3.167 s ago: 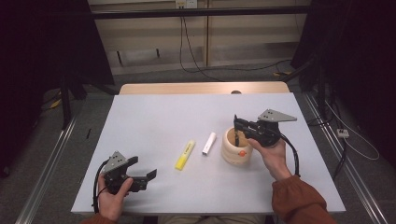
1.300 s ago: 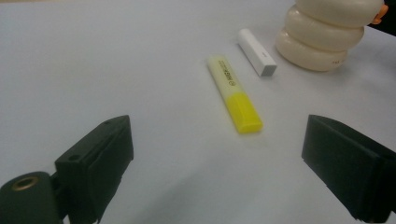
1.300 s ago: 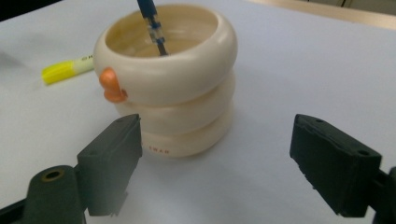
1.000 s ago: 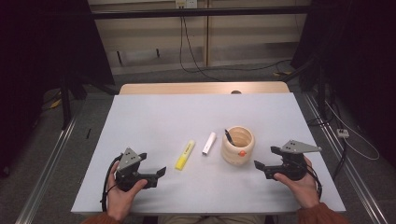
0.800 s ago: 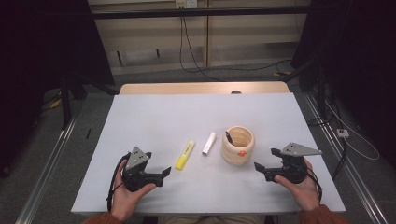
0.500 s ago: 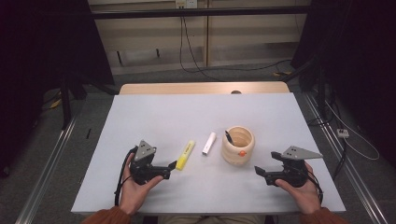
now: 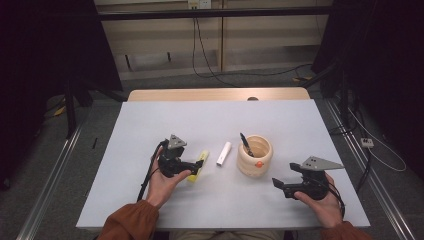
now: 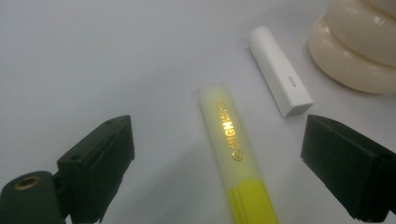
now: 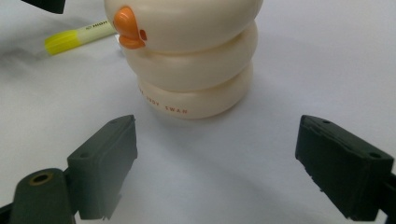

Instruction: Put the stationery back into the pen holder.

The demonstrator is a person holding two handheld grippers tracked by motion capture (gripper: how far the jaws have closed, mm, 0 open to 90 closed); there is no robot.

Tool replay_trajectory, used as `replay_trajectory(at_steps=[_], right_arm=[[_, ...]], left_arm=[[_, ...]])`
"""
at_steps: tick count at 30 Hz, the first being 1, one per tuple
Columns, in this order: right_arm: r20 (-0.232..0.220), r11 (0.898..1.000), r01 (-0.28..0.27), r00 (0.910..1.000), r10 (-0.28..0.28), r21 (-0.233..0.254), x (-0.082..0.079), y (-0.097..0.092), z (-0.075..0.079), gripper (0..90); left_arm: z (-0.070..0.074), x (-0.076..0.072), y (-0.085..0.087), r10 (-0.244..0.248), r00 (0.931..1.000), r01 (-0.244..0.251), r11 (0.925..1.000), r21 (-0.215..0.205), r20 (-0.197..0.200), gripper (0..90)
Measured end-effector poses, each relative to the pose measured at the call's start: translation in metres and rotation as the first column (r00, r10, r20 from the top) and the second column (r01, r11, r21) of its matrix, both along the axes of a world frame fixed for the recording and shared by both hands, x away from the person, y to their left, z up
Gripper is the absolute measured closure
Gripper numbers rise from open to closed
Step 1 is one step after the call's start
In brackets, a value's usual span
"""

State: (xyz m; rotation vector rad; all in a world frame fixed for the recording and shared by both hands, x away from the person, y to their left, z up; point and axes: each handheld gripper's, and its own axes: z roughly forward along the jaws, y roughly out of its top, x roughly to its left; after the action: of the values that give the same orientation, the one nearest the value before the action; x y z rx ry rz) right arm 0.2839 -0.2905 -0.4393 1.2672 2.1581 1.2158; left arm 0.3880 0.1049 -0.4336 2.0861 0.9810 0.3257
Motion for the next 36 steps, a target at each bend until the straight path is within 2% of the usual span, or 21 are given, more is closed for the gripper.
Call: replay_trajectory(at_steps=[4,8,12,18,21,24,26,29,33,36], right_arm=[[-0.004,1.0,0.002,1.0,-0.002,-0.002,0.001,-0.001,-0.001,13.1],[0.0,1.0,0.001,1.0,-0.001,-0.004,0.0,0.0,0.0,13.1],[-0.003,1.0,-0.003,1.0,0.003,-0.005,0.001,0.0,-0.001,13.1],[-0.007,1.0,-0.002,1.0,0.002,-0.007,0.001,0.0,-0.001,13.0],[-0.007,1.0,-0.002,1.0,0.002,-0.01,0.002,0.0,-0.002,12.9],[-0.009,1.0,-0.004,1.0,0.004,-0.01,0.002,0.0,-0.002,12.9],[-0.008,1.0,-0.006,1.0,0.006,-0.015,0.001,0.001,-0.002,12.9],[-0.012,1.0,-0.012,0.9999,0.011,-0.022,0.002,0.001,-0.002,12.9],[-0.011,1.0,-0.01,0.9999,0.01,-0.025,0.002,0.001,-0.002,12.9],[-0.012,1.0,-0.01,0.9999,0.01,-0.026,0.002,0.001,-0.002,12.9]], left_arm=[[-0.003,-0.004,0.0,-0.013,0.9991,0.014,0.9997,0.019,-0.041,10.2],[-0.007,-0.004,-0.003,-0.025,0.9965,0.03,0.9976,0.062,-0.079,11.4],[-0.012,-0.005,-0.007,-0.02,0.9956,0.028,0.9948,0.098,-0.091,13.9],[-0.017,-0.008,-0.014,-0.023,0.9925,0.04,0.9892,0.141,-0.12,24.8],[-0.018,-0.01,-0.015,-0.015,0.9881,0.035,0.9907,0.131,-0.153,28.5],[-0.017,-0.016,-0.012,0.006,0.9901,0.014,0.9899,0.141,-0.14,31.3],[-0.017,-0.019,-0.01,0.012,0.9903,0.008,0.989,0.147,-0.138,36.3],[-0.017,-0.023,-0.011,0.026,0.9936,-0.007,0.9849,0.173,-0.11,43.8],[-0.016,-0.027,-0.016,0.016,0.9942,0.003,0.9843,0.176,-0.106,56.3],[-0.016,-0.027,-0.015,0.023,0.9934,-0.003,0.9848,0.173,-0.112,57.3]])
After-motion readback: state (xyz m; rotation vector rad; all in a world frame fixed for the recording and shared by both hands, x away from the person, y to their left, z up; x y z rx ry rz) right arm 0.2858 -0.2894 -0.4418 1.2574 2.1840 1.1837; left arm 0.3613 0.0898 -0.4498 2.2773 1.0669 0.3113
